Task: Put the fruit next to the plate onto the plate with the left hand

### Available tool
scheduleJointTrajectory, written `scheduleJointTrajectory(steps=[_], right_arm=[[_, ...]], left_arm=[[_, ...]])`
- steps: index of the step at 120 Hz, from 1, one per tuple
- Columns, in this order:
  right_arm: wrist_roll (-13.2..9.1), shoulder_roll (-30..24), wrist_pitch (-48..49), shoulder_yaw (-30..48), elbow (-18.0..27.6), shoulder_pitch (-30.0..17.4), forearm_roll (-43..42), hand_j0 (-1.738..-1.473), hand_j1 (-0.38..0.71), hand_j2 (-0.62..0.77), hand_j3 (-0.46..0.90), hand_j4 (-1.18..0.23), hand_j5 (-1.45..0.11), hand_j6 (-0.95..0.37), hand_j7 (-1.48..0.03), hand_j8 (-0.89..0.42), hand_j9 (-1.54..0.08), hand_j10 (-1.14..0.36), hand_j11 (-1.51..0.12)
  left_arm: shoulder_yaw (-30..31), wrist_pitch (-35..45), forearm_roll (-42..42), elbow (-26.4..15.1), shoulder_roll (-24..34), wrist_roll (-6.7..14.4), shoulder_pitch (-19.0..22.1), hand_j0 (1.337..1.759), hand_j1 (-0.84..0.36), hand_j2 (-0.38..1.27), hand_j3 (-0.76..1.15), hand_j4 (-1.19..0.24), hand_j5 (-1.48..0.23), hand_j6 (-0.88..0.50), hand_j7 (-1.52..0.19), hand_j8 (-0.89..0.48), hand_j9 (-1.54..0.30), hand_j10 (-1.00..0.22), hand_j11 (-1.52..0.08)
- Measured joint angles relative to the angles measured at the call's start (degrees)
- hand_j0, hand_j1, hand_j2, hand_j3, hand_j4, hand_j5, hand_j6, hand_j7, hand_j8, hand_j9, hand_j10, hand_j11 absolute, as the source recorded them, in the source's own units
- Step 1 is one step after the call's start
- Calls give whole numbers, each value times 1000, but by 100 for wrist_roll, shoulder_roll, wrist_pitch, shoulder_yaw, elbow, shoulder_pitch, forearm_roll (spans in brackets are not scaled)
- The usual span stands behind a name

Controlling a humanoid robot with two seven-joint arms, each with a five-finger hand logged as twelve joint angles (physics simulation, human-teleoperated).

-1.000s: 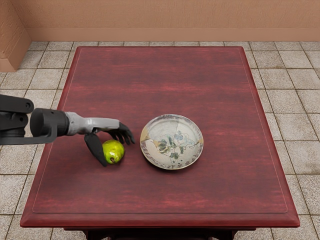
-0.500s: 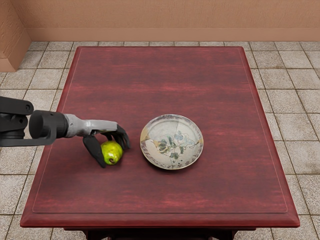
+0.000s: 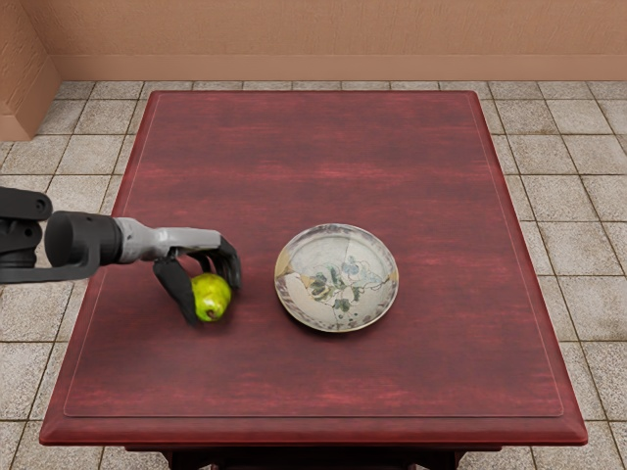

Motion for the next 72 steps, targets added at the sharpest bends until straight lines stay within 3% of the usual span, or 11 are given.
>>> scheduleJointTrajectory(steps=[20,72], right_arm=[[0,0,0,0,0,0,0,-1658,-325,-4,0,-20,-26,-20,-26,-20,-26,-20,-26],[0,0,0,0,0,0,0,-1658,-325,-4,0,-20,-26,-20,-26,-20,-26,-20,-26]], left_arm=[[-180,-236,-3,0,209,-9,-65,1657,-210,422,0,-585,-782,-458,-781,-404,-782,-514,-786],[-1473,-768,-40,26,720,1,19,1658,-247,527,0,-579,-780,-463,-771,-420,-766,-523,-768]])
